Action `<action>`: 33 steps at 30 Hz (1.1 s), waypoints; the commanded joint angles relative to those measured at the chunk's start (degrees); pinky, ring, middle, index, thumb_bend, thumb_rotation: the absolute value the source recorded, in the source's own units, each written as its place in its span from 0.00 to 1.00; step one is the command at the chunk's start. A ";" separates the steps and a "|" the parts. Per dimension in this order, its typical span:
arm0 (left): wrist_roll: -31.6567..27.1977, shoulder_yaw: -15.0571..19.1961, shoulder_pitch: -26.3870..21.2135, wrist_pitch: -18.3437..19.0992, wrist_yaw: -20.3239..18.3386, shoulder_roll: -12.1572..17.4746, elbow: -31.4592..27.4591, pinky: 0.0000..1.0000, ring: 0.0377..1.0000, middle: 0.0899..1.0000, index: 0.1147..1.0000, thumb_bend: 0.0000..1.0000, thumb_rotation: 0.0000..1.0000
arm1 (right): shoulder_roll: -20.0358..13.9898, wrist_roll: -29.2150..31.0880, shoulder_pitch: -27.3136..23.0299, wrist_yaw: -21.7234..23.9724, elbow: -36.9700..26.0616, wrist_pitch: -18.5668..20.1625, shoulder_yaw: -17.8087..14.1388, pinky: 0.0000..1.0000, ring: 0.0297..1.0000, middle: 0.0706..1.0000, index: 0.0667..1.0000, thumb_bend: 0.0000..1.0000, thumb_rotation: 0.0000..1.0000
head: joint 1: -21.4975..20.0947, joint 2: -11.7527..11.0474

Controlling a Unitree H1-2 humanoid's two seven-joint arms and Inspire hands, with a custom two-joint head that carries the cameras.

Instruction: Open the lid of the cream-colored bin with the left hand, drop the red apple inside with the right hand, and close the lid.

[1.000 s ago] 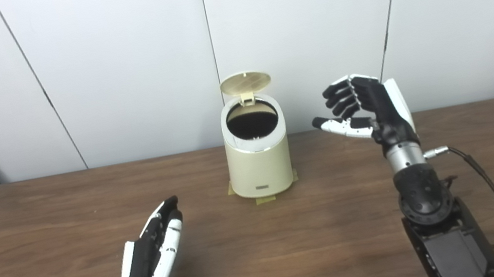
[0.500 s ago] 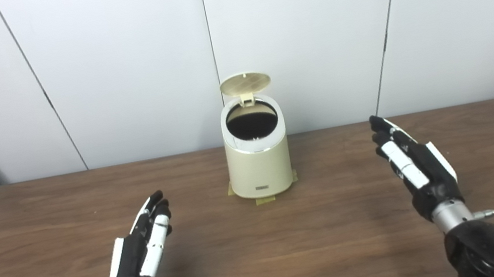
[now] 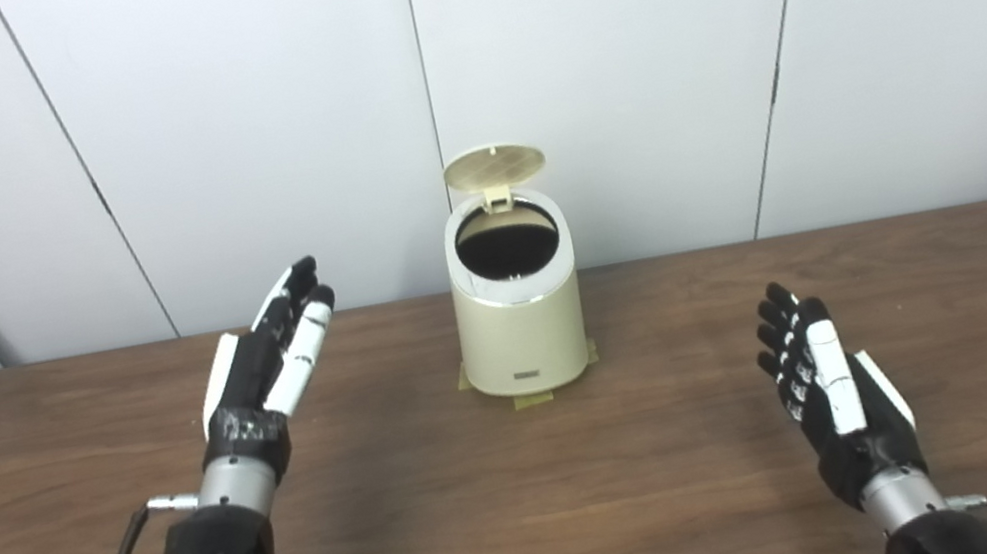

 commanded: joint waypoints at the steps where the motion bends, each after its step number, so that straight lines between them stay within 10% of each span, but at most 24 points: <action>1: -0.86 0.48 -5.54 -1.78 -0.46 0.83 0.99 0.92 0.95 0.96 0.96 0.49 0.81 | 0.14 0.43 -1.12 -0.10 -0.49 -3.36 -0.08 1.00 1.00 1.00 0.99 0.63 1.00 | 0.26 -0.17; 12: 0.38 -2.55 -17.05 -1.13 -2.74 2.17 10.26 0.90 0.92 0.92 0.92 0.50 0.86 | 0.21 -1.49 0.55 -0.52 0.17 -4.55 1.29 0.97 0.99 0.97 0.98 0.59 1.00 | 0.64 -0.27; 33: 13.29 -14.13 -24.38 -6.49 -5.72 3.92 20.01 0.90 0.92 0.91 0.87 0.56 0.87 | -0.78 -7.41 1.71 -1.08 2.78 -9.35 4.43 0.94 0.96 0.94 0.97 0.60 1.00 | 0.15 -0.57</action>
